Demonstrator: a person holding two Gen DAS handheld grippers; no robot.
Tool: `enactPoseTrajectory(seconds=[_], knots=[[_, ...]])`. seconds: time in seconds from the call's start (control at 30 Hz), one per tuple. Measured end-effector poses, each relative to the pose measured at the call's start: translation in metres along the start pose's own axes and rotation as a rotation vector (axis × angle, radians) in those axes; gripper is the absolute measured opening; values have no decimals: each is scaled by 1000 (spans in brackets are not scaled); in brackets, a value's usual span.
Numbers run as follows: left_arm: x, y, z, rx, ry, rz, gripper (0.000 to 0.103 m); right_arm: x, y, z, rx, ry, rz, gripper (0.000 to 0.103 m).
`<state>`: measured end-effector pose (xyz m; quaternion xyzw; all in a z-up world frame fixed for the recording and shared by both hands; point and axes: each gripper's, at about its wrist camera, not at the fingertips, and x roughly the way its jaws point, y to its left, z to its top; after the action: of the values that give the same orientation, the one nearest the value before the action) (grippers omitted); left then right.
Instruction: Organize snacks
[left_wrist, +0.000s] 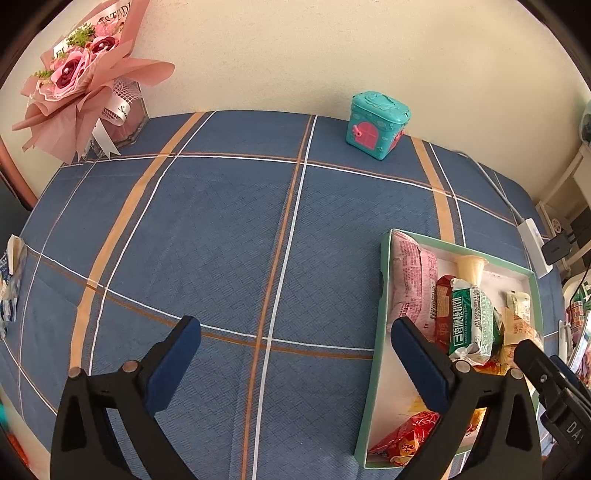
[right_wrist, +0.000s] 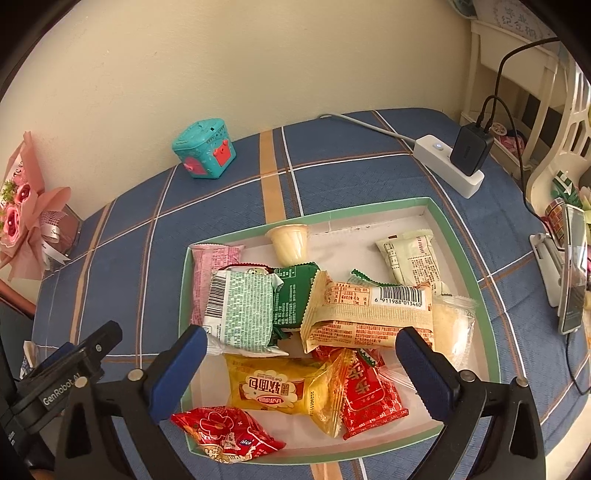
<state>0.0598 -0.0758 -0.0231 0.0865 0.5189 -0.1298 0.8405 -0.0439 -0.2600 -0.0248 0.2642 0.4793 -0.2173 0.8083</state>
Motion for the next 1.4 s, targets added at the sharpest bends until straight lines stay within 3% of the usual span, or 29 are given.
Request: enactPoseTrajectory(seconds=[0.57,0.93,1.4], knots=[[-26,9,-2,-34,-109,60,102,-2,6,-6,-19,3,-10,103],[-57,18,-32,18,-131,193,102,-18,25,-37,-86,-13,-24,103],[-79,28,-81,78,-115,204,102,-37,28,-86,-155,-10,-30,103]])
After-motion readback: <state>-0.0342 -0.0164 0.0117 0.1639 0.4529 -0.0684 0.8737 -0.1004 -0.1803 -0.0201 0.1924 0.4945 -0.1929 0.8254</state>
